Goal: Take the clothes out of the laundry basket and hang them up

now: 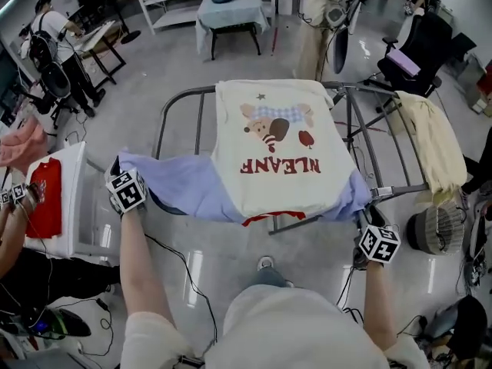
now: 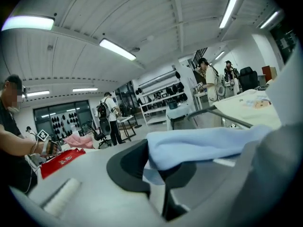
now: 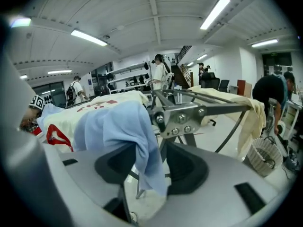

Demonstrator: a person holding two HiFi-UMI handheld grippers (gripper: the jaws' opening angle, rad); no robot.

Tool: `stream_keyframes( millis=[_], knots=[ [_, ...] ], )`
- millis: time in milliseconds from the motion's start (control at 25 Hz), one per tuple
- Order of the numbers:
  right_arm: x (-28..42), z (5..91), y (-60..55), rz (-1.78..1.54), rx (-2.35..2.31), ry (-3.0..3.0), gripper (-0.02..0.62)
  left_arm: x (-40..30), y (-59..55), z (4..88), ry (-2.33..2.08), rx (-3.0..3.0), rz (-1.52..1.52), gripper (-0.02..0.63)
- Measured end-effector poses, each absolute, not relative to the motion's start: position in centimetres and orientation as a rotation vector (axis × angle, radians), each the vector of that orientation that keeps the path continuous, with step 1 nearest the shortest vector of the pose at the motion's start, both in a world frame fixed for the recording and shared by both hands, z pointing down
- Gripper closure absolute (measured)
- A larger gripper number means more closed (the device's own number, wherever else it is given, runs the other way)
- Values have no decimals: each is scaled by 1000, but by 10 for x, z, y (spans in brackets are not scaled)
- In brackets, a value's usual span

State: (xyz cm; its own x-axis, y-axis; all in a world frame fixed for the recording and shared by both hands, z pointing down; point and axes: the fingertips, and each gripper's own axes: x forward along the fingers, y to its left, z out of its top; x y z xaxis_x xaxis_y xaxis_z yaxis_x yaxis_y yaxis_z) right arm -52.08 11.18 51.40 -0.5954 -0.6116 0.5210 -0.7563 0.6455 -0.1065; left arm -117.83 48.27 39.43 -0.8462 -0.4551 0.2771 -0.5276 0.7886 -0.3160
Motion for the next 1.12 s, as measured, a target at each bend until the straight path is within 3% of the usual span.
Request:
stream_keyframes(
  millis=[200, 400, 520, 800, 1120],
  knots=[
    [-520, 523, 107, 459, 1145, -2384, 391, -1181, 491, 458, -2618, 823, 461, 551],
    [-518, 529, 104, 466, 1202, -2356, 391, -1150, 498, 519, -2413, 952, 488, 393],
    [-525, 536, 102, 460, 1210, -2359, 390, -1130, 508, 542, -2381, 965, 370, 351],
    [-511, 568, 121, 480, 1229, -2322, 380, -1048, 506, 579, -2339, 1038, 179, 354],
    [-514, 641, 135, 559, 1102, -2294, 327, -905, 454, 617, -2118, 1254, 137, 489]
  ],
)
